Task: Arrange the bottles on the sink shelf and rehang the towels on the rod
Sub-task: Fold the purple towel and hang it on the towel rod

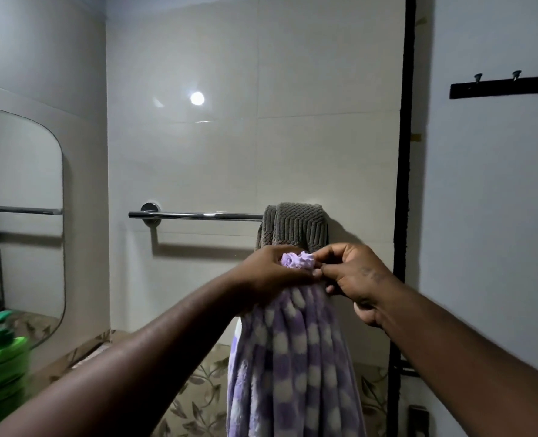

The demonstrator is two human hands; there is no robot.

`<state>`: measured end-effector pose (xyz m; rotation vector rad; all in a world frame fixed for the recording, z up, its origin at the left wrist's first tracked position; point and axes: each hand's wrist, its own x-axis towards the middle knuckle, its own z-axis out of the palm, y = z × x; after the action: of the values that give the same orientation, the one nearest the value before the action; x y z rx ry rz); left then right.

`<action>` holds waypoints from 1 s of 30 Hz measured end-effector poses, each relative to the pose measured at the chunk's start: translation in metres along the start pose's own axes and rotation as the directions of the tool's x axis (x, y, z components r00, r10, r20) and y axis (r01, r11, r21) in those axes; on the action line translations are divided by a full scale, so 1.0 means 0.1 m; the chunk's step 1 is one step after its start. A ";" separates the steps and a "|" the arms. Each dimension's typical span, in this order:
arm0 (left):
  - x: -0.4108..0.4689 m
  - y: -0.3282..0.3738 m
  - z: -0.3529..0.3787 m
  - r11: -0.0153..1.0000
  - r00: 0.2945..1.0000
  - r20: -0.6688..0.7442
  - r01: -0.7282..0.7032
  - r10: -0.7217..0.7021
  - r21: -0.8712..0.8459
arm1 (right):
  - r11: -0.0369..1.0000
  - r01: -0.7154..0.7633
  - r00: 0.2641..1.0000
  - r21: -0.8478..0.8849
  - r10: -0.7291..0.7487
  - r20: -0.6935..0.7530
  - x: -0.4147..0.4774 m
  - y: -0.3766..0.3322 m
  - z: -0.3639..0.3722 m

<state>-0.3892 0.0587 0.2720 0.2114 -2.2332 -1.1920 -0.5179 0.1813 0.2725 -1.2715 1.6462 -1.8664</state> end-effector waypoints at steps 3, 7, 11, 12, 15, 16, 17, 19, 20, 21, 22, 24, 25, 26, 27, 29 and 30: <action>0.03 -0.05 -0.06 1.000 0.994 -0.108 -0.010 0.011 0.011 | 0.997 -0.050 0.996 0.051 0.046 0.081 0.00 0.04 -0.08; -0.02 -0.06 -0.07 1.000 0.994 -0.110 0.019 -0.021 -0.019 | 0.997 -0.080 0.994 -0.005 0.080 0.081 0.00 0.12 -0.14; -0.02 -0.06 -0.17 0.990 0.990 -0.050 0.129 -0.132 -0.064 | 0.994 -0.042 0.994 0.103 0.052 -0.098 0.06 0.10 -0.16; 0.00 -0.08 -0.22 0.987 0.981 -0.104 0.163 -0.163 -0.006 | 0.993 -0.036 0.990 0.116 0.051 -0.130 0.07 0.09 -0.18; 0.08 -0.11 -0.34 0.940 0.952 -0.263 0.227 -0.158 0.256 | 0.990 -0.032 0.985 0.135 0.054 -0.166 0.10 0.07 -0.24; 0.10 -0.11 -0.37 0.905 0.954 -0.274 0.219 -0.121 0.365 | 0.991 -0.025 0.984 0.134 0.049 -0.174 0.11 0.06 -0.26; 0.11 -0.09 -0.39 0.855 0.958 -0.275 0.209 -0.082 0.475 | 0.992 -0.016 0.983 0.129 0.040 -0.182 0.12 0.05 -0.27; 0.12 -0.05 -0.40 0.762 0.969 -0.244 0.190 -0.044 0.618 | 0.993 0.004 0.982 0.114 0.017 -0.186 0.12 0.02 -0.27; 0.12 -0.03 -0.39 0.723 0.977 -0.210 0.179 -0.047 0.668 | 0.994 0.014 0.983 0.105 0.005 -0.181 0.11 0.01 -0.26; 0.12 0.00 -0.38 0.673 0.984 -0.165 0.163 -0.061 0.721 | 0.995 0.022 0.985 0.096 -0.005 -0.174 0.10 0.00 -0.25; 0.12 0.04 -0.36 0.616 0.990 -0.112 0.140 -0.084 0.775 | 0.996 0.029 0.985 0.085 -0.015 -0.170 0.09 -0.01 -0.24; 0.12 0.09 -0.34 0.496 0.986 -0.006 0.088 -0.164 0.864 | 0.996 0.046 0.985 0.071 -0.034 -0.169 0.08 -0.03 -0.22; 0.14 0.10 -0.33 0.442 0.974 0.047 0.058 -0.223 0.895 | 0.996 0.055 0.984 0.071 -0.041 -0.175 0.07 -0.04 -0.22; 0.15 0.12 -0.33 0.398 0.955 0.089 0.033 -0.282 0.917 | 0.995 0.060 0.982 0.077 -0.045 -0.182 0.07 -0.05 -0.23; 0.15 0.13 -0.32 0.377 0.934 0.123 0.014 -0.336 0.926 | 0.995 0.062 0.981 0.081 -0.046 -0.189 0.08 -0.06 -0.25; 0.14 0.18 -0.30 0.390 0.882 0.181 0.003 -0.435 0.921 | 0.994 0.064 0.979 0.084 -0.046 -0.201 0.09 -0.06 -0.30; 0.13 0.23 -0.30 0.431 0.857 0.211 0.015 -0.471 0.902 | 0.994 0.066 0.977 0.085 -0.048 -0.206 0.11 -0.07 -0.32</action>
<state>-0.3794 0.0462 0.3084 0.7863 -3.1503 0.0081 -0.5472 0.1948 0.2851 -1.1336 1.6163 -2.1433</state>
